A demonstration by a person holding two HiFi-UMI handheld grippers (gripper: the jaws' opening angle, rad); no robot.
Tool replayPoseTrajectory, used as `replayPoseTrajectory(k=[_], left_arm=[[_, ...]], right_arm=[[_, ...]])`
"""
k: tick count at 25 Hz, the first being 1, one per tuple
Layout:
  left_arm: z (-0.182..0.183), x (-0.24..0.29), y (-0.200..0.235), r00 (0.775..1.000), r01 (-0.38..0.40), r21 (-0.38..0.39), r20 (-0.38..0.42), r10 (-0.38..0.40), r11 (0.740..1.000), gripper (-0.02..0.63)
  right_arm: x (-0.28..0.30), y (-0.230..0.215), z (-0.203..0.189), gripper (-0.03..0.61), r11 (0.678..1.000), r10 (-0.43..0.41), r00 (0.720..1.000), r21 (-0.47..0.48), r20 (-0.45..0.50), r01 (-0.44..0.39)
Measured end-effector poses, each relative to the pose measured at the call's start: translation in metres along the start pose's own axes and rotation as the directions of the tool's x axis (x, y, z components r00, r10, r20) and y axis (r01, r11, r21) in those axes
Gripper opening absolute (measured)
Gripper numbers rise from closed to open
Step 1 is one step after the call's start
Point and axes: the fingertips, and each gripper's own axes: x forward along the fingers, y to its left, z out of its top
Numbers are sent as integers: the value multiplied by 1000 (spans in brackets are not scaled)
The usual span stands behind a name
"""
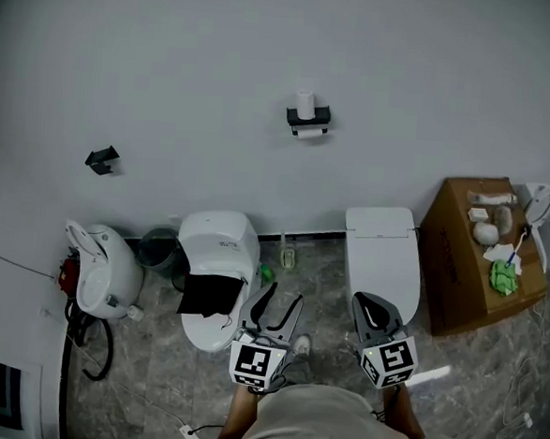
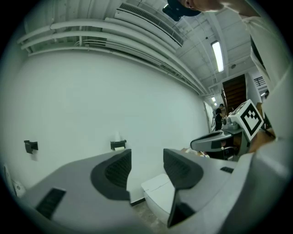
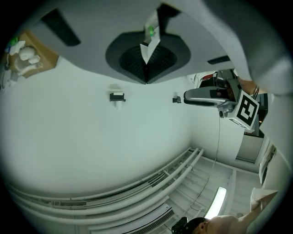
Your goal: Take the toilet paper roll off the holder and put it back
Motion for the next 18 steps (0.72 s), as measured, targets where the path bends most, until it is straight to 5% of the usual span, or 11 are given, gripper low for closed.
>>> replayPoseTrajectory(k=[18], left_arm=[[-12, 75, 89, 999, 33, -6, 2, -33, 999, 218]], right_arm=[[110, -18, 10, -4, 999, -32, 999, -14, -29, 32]])
